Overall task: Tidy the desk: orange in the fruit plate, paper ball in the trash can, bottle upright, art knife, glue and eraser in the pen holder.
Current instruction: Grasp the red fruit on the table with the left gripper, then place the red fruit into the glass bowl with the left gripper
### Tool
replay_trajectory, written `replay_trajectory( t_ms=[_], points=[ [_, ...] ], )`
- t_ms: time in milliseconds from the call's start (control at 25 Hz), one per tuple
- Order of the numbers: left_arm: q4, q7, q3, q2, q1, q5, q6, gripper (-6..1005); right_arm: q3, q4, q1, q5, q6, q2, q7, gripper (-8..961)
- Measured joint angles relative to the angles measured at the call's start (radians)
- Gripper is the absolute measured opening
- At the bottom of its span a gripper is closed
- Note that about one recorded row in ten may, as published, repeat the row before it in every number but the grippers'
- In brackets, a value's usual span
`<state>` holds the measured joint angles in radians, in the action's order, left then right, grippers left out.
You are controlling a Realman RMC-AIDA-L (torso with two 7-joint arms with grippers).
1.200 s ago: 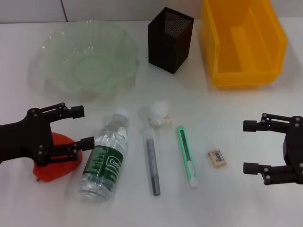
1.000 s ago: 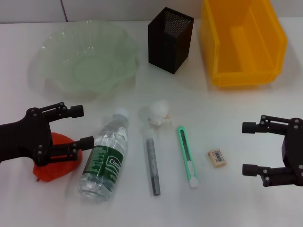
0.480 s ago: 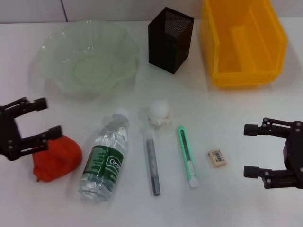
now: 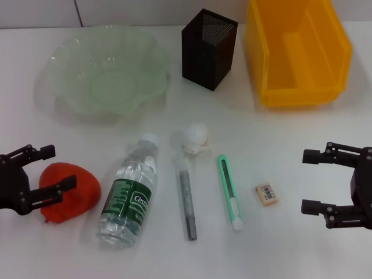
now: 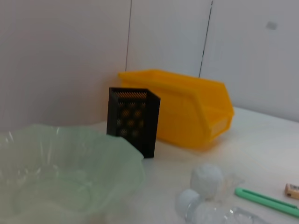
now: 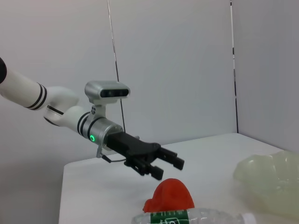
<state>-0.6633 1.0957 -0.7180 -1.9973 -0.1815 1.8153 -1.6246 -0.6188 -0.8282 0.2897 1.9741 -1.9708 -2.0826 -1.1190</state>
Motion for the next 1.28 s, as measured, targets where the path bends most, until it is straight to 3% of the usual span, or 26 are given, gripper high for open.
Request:
replay_trajectory(
  t_ms=[440,600,1080,1120,1160,1280],
  points=[
    [0.027,0.028,-0.001,-0.015,-0.044,0.101,0.106,812,0.005,0.012,-0.007,0.000,0.009,-0.001,0.007,833],
    [0.017,0.021,0.001,-0.020,-0.046,0.106,0.125,652,0.005,0.012,-0.008,0.000,0.009,-0.001,0.007,833],
    [0.011,0.070,0.012,-0.023,-0.065,0.101,0.151,351,0.042,0.014,-0.009,0.000,0.003,-0.002,0.007,832],
    [0.000,0.070,0.020,-0.026,-0.064,0.098,0.143,253,0.046,0.014,-0.010,0.000,0.003,-0.002,0.007,832],
    [-0.027,0.066,0.039,-0.037,-0.059,0.091,0.129,155,0.049,0.014,-0.010,0.000,0.002,-0.002,0.007,833],
    [-0.115,0.059,0.089,-0.072,-0.043,0.072,0.090,123,0.057,0.019,-0.011,-0.010,0.001,-0.002,0.007,833]
  ],
)
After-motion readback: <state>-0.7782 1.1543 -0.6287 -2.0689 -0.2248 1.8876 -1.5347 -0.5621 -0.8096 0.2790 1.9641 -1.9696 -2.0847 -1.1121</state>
